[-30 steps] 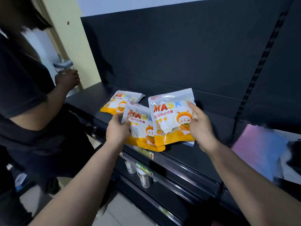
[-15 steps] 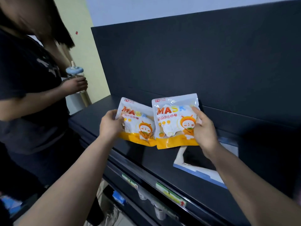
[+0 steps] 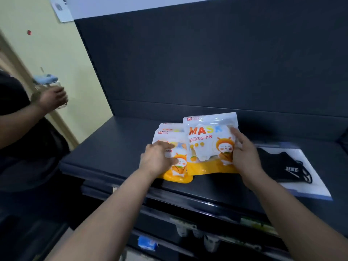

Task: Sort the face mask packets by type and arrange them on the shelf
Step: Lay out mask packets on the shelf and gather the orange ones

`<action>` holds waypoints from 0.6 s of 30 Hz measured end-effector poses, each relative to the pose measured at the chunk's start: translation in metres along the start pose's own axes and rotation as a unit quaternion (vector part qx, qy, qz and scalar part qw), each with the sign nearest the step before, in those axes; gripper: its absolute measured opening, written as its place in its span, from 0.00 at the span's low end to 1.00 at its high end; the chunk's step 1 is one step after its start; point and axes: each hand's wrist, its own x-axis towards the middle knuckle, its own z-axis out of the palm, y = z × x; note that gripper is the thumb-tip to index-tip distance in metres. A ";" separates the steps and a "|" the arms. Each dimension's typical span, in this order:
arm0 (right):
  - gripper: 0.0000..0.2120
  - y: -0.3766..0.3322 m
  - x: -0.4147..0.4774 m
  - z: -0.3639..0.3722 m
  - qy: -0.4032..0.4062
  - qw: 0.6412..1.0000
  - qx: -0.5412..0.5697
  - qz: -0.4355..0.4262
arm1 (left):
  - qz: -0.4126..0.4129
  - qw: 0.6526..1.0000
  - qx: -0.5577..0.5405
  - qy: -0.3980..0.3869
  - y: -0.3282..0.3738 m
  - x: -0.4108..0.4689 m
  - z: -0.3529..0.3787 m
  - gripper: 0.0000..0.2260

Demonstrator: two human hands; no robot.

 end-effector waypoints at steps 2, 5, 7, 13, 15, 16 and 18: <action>0.25 0.001 -0.006 0.007 0.006 1.000 -0.015 0.000 | 0.001 0.999 -0.037 0.007 -0.002 0.010 0.005 0.24; 0.26 0.002 -0.010 0.021 0.009 0.999 -0.037 0.005 | -0.052 0.974 -0.206 0.079 -0.013 0.015 0.000 0.14; 0.29 0.005 -0.009 0.032 0.003 0.999 -0.040 0.008 | -0.079 0.948 -0.279 0.133 -0.020 0.013 -0.010 0.13; 0.26 0.016 -0.013 0.083 -0.082 0.963 -0.253 -0.053 | 0.023 0.951 -0.308 -0.025 -0.029 0.001 -0.031 0.19; 0.25 0.017 -0.020 0.089 -0.090 0.870 -0.474 -0.104 | 0.068 0.984 -0.149 -0.075 -0.037 -0.003 -0.030 0.27; 0.24 0.017 -0.024 0.090 -0.090 0.833 -0.530 -0.132 | 0.077 0.989 -0.084 -0.091 -0.041 -0.004 -0.029 0.29; 0.21 0.015 -0.028 0.090 -0.108 0.806 -0.561 -0.155 | 0.071 0.991 -0.045 -0.104 -0.042 -0.008 -0.029 0.29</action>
